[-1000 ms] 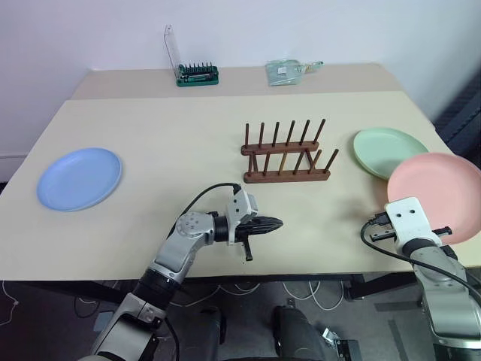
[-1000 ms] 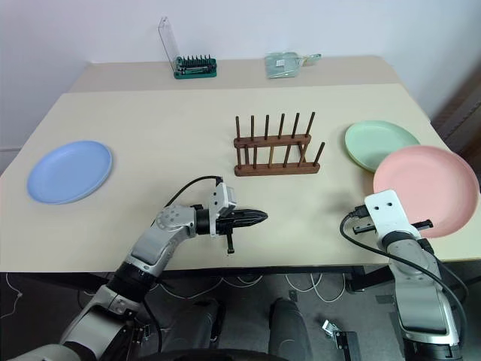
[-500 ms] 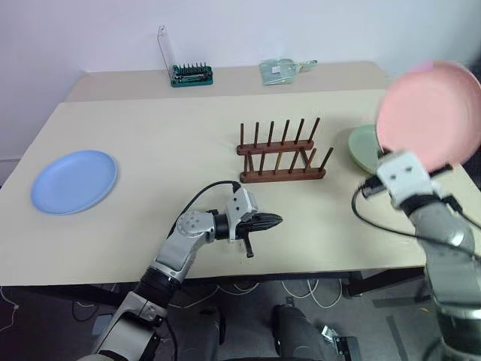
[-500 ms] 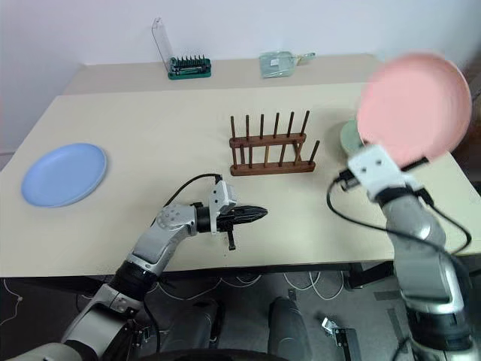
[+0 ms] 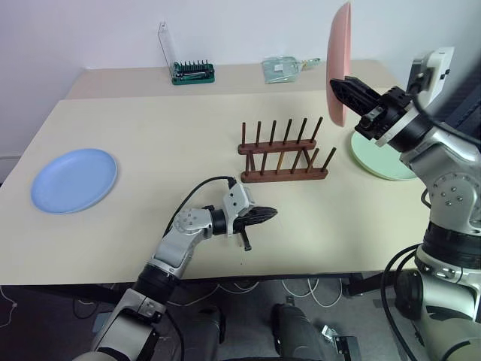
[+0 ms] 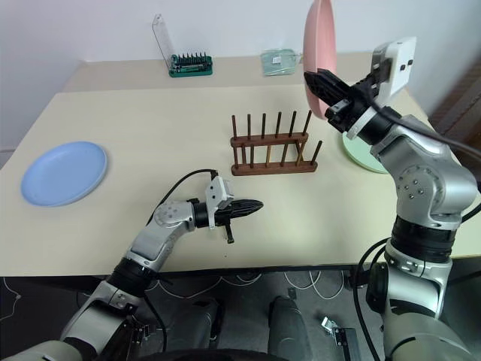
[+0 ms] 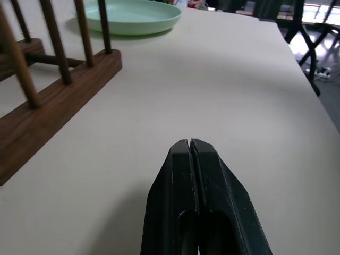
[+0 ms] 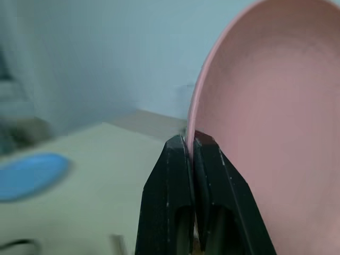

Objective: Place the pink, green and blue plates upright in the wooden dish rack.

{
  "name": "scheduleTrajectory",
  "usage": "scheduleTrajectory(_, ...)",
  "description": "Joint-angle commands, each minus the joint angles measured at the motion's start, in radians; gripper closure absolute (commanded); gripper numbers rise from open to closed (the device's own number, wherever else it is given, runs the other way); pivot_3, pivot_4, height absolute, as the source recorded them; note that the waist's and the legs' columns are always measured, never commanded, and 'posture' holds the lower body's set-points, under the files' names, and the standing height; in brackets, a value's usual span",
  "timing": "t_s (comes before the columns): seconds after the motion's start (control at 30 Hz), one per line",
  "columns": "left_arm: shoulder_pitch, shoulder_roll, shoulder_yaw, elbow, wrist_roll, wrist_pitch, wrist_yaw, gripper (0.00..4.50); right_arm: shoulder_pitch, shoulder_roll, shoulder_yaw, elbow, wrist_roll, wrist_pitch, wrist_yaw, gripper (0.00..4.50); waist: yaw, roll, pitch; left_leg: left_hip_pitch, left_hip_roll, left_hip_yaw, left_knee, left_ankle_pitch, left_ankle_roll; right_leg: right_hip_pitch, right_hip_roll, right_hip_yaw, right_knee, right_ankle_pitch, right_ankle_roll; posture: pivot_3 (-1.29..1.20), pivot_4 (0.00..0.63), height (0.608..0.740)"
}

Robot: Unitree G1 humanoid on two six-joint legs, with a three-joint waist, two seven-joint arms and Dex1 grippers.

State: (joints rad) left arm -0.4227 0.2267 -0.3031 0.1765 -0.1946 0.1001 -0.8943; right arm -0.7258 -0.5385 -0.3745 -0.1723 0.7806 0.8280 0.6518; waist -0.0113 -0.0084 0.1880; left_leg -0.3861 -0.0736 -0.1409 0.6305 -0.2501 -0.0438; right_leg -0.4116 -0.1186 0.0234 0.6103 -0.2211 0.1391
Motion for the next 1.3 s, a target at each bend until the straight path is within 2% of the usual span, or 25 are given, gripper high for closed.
scheduleTrajectory(0.03, 0.007, 0.001, 0.018, -0.048, 0.0, -0.008, 0.013, 4.5, -0.058, -0.022, -0.03, 0.085, 0.115, 0.072, 0.046, 4.48, 0.0, 0.0, 0.0, 0.0, 0.0, 0.0, 0.0, 0.0, 0.0, 0.0, 0.0, 0.0, 0.0, 0.0, 0.0, 0.0, 0.15, 0.74)
scheduleTrajectory(0.23, 0.014, 0.014, 0.027, -0.06, -0.003, -0.002, 0.025, 4.5, -0.048, -0.047, -0.009, 0.173, 0.158, 0.113, 0.122, 4.48, -0.001, 0.0, 0.0, -0.001, 0.0, 0.001, 0.0, 0.0, 0.0, -0.001, 0.0, 0.0, 0.0, 0.0, 0.0, 0.0, 0.15, 0.74)
scheduleTrajectory(0.47, 0.022, 0.023, 0.032, -0.078, -0.007, 0.01, 0.033, 4.5, -0.084, -0.058, -0.016, 0.326, 0.125, 0.063, 0.134, 4.48, -0.002, 0.0, 0.0, -0.002, 0.0, 0.001, 0.001, 0.0, 0.0, -0.002, 0.0, 0.0, 0.002, 0.0, 0.0, 0.0, 0.15, 0.74)
scheduleTrajectory(0.67, 0.034, 0.029, 0.041, -0.094, -0.012, 0.03, 0.041, 4.5, -0.089, -0.066, -0.052, 0.364, 0.164, 0.062, 0.155, 4.48, -0.002, 0.0, 0.0, -0.002, 0.0, 0.001, 0.001, 0.0, 0.0, -0.002, 0.0, 0.001, 0.002, 0.0, 0.0, 0.0, 0.15, 0.74)
scheduleTrajectory(0.9, 0.041, 0.034, 0.046, -0.109, -0.012, 0.042, 0.049, 4.5, -0.084, -0.09, -0.079, 0.304, 0.239, 0.095, 0.188, 4.48, -0.002, 0.001, 0.0, -0.002, 0.0, 0.001, 0.001, 0.0, 0.0, -0.003, 0.0, 0.001, 0.002, 0.0, 0.0, 0.0, 0.15, 0.74)
scheduleTrajectory(1.3, 0.04, 0.028, 0.048, -0.109, -0.016, 0.054, 0.055, 4.5, -0.136, -0.144, -0.028, 0.539, 0.116, 0.019, 0.281, 4.48, -0.003, 0.001, 0.0, -0.003, 0.0, 0.002, 0.001, 0.0, 0.0, -0.004, 0.0, 0.001, 0.002, 0.0, 0.0, 0.0, 0.15, 0.74)
